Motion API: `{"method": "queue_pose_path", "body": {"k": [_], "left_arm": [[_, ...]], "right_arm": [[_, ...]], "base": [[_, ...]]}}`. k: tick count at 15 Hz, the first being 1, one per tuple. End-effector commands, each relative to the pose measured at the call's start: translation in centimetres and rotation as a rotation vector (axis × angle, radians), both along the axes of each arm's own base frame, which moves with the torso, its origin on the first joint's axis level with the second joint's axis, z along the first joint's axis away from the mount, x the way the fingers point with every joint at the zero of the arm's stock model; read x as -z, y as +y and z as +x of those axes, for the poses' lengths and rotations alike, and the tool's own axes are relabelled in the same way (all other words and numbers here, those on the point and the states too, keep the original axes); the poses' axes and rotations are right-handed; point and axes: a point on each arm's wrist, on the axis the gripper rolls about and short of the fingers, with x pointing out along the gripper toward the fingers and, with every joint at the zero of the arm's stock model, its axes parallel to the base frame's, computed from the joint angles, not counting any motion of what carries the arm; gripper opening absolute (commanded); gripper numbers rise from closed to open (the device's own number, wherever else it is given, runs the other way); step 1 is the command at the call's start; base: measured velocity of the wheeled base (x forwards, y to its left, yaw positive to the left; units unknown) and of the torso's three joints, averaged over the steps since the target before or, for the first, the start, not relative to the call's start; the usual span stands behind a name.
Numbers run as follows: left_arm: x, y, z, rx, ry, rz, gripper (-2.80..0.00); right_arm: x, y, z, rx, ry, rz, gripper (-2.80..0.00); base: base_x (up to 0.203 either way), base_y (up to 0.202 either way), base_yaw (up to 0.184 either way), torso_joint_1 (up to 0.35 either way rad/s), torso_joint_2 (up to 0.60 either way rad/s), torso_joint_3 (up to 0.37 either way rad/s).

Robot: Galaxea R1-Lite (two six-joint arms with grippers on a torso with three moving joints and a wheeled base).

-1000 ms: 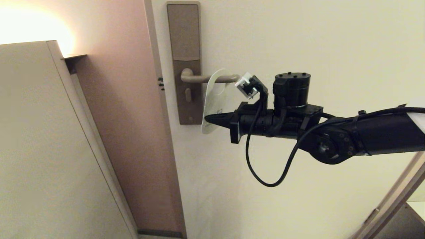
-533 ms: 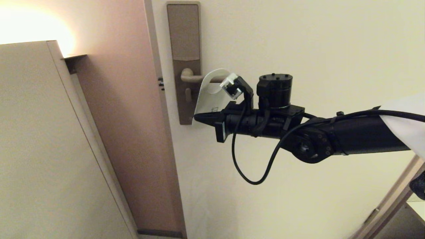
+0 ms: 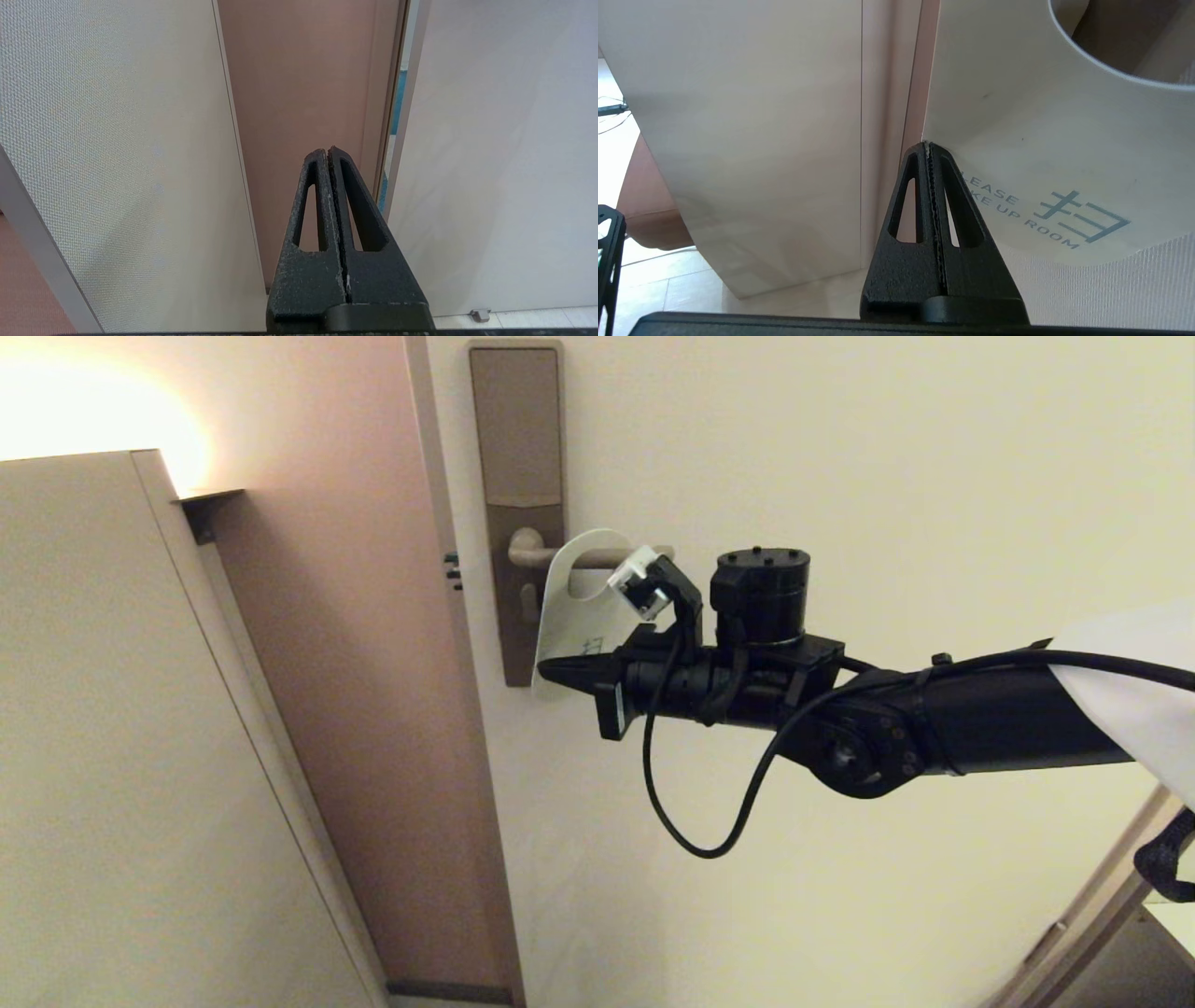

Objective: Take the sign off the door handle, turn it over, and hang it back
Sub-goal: Hang the sign back with the other side facing out

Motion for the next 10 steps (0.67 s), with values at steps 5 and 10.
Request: {"method": "queue_pose_path", "body": {"k": [5, 10], "left_arm": [[0.0, 0.0, 0.0, -0.001, 0.001, 0.0, -2.8], [0.0, 0.0, 0.0, -0.001, 0.001, 0.0, -2.8]], "right_arm": [[0.3, 1.8, 0.1, -0.03, -0.088, 0.073, -2.8], [0.8, 2.6, 0.1, -0.043, -0.097, 0.081, -2.8]], "base": [[0.0, 0.0, 0.0, 0.0, 0.0, 0.0], [0.0, 0.0, 0.0, 0.0, 0.0, 0.0]]}}
